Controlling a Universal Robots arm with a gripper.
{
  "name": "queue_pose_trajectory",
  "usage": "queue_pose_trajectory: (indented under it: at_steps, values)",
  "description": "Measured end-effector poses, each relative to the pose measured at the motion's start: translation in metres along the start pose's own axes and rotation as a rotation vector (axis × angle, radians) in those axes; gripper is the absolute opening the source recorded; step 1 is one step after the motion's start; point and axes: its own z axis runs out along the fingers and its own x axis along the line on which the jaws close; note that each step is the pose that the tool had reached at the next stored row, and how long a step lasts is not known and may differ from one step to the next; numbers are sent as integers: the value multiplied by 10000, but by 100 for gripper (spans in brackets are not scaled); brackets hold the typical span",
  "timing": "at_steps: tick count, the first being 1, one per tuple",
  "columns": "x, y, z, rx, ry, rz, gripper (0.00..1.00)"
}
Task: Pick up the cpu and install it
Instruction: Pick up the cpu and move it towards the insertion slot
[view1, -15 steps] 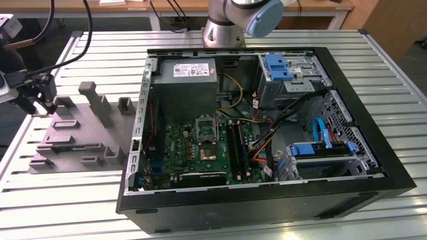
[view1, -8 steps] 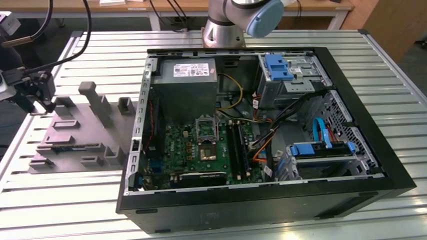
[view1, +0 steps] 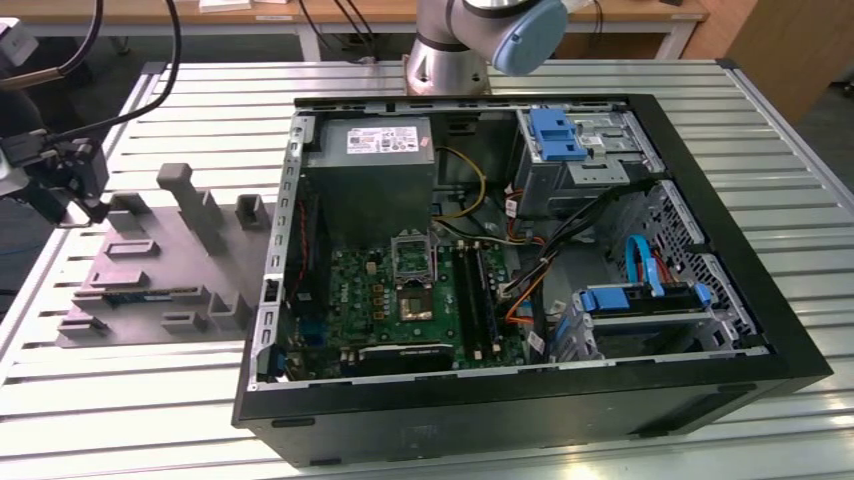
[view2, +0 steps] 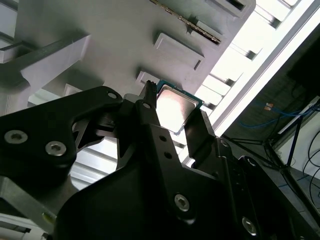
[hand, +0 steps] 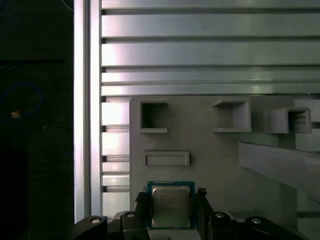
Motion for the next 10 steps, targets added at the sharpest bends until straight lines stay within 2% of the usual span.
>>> queue_pose_trajectory:
  at_steps: [10]
  values:
    - [0, 2, -54, 0, 0, 0, 47]
